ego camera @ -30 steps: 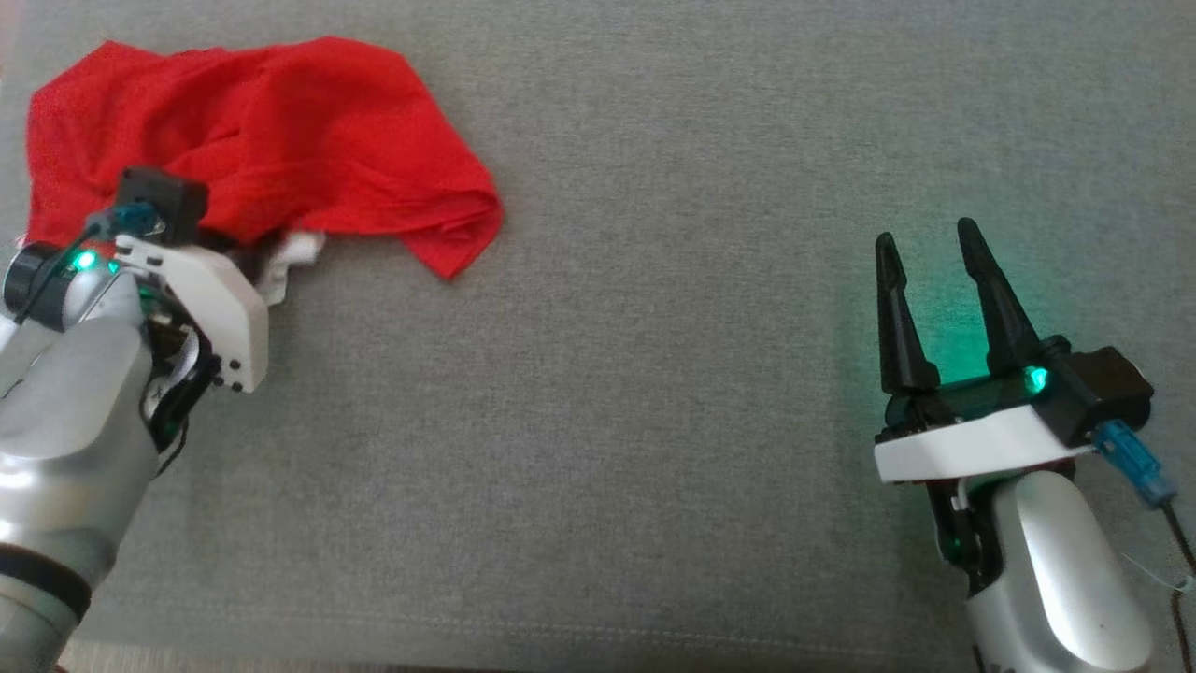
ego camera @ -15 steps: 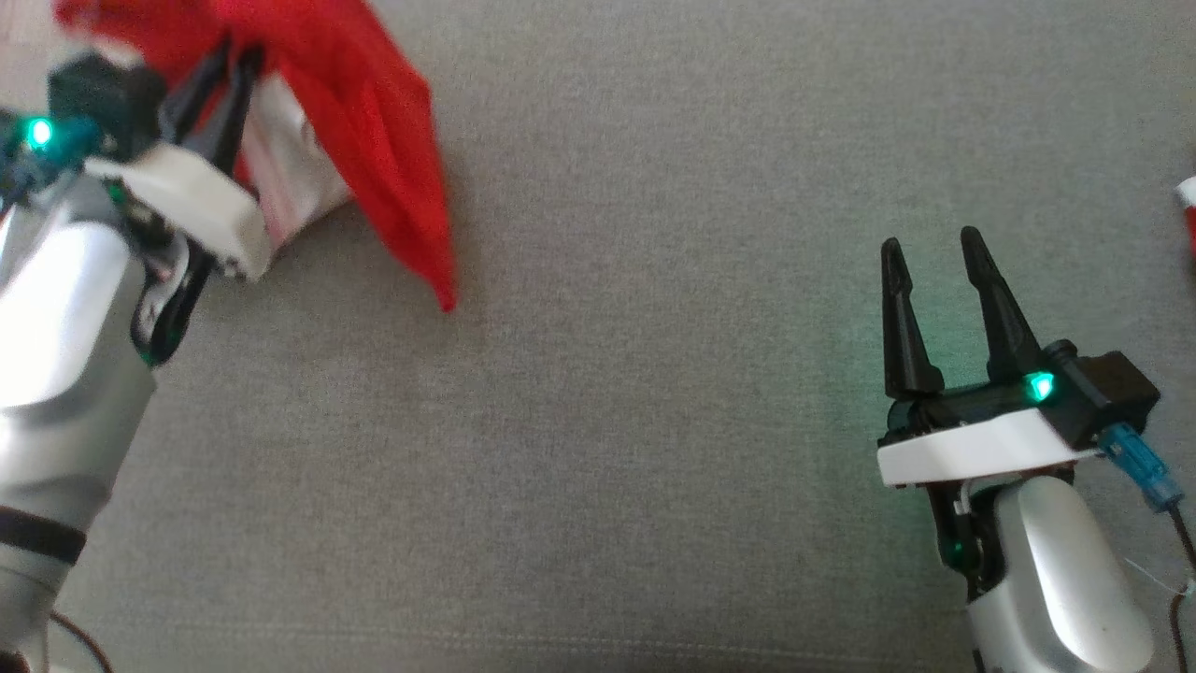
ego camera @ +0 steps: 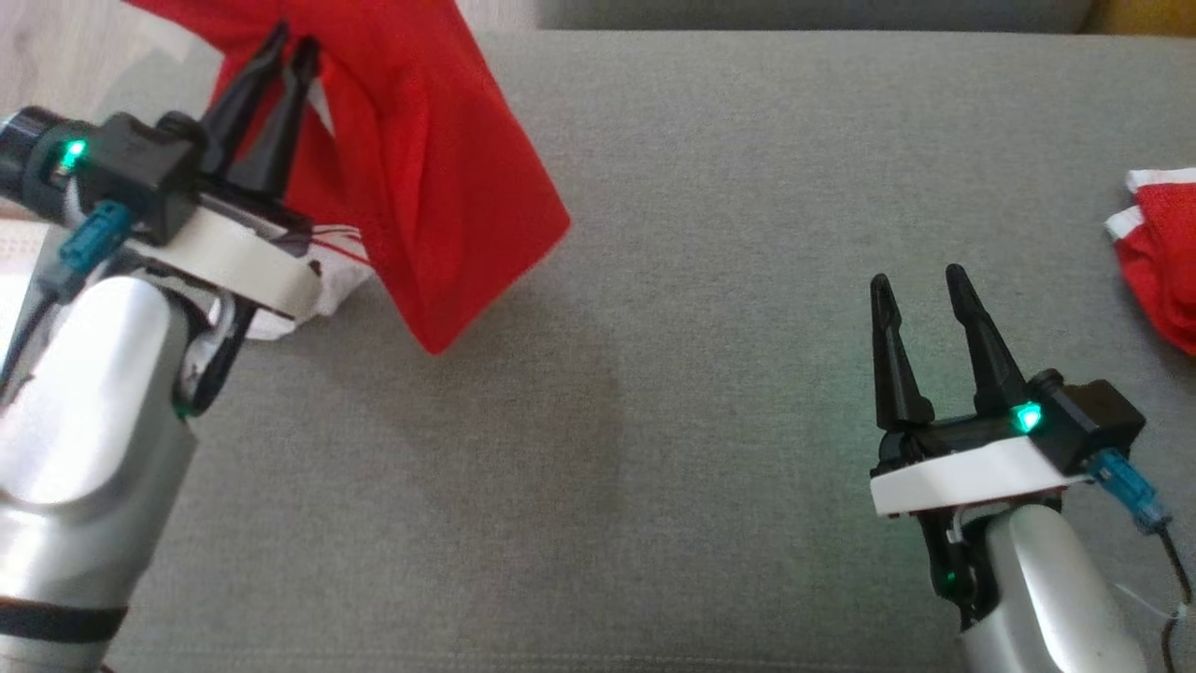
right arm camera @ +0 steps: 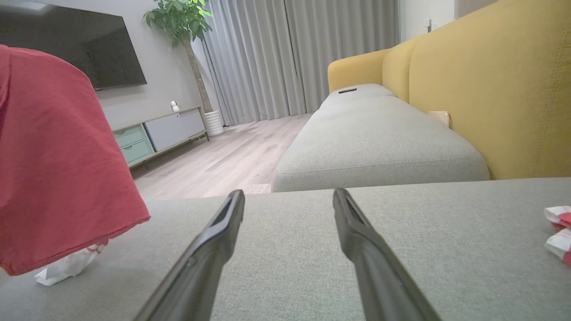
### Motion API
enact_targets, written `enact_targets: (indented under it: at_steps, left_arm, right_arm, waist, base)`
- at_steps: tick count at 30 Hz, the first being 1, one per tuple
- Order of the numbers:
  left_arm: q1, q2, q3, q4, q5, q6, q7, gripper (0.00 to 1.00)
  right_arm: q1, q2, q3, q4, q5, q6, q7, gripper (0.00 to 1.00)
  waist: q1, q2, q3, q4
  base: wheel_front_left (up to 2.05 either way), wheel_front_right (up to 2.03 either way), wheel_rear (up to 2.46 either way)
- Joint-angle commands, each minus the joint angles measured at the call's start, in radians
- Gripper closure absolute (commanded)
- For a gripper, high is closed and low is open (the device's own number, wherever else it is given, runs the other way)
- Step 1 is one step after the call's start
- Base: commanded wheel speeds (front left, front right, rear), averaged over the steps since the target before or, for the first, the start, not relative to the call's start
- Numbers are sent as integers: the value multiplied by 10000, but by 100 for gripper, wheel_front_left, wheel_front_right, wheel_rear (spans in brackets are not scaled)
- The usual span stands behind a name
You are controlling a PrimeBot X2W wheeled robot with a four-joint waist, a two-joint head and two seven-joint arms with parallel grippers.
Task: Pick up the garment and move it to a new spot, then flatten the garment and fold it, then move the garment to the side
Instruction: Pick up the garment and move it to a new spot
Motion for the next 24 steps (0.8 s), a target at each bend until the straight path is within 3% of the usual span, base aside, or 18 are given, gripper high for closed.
enact_targets:
  at_steps: [1,11,21,22,23,24]
  left_arm:
    - [-320,230,545,-431,101,-48,-52,100]
    - [-489,-857,17,-493,354,-267,-52,100]
    - [-1697,-2208,-585,1013,425,-170,124,100]
    - [-1838,-2307,-592,1291,420,-153,119,55]
    - [-1970,-2393,-579,1592,406,-121,117,1]
    - [-1970,-2393,-579,1592,406,-121,117,1]
  right_arm:
    - [-21,-14,238,-276,104,-7,-107,0]
    - [-60,-14,318,-395,333,-7,-107,0]
    - [-563,-14,665,-738,721,-7,-107,0]
    - [-613,-14,704,-771,759,-7,-107,0]
    - [-666,-14,763,-800,796,-7,-107,0]
    - [-666,-14,763,-800,796,-7,-107,0]
  waist:
    - [1,0,-100,-100]
    - [1,0,-106,-908]
    - [1,0,644,-2297]
    - [1,0,710,-2408]
    - [1,0,777,-2537]
    - [1,0,777,-2537]
  base:
    - [0,0,0]
    - [0,0,0]
    - [0,0,0]
    - [0,0,0]
    - [0,0,0]
    - [0,0,0]
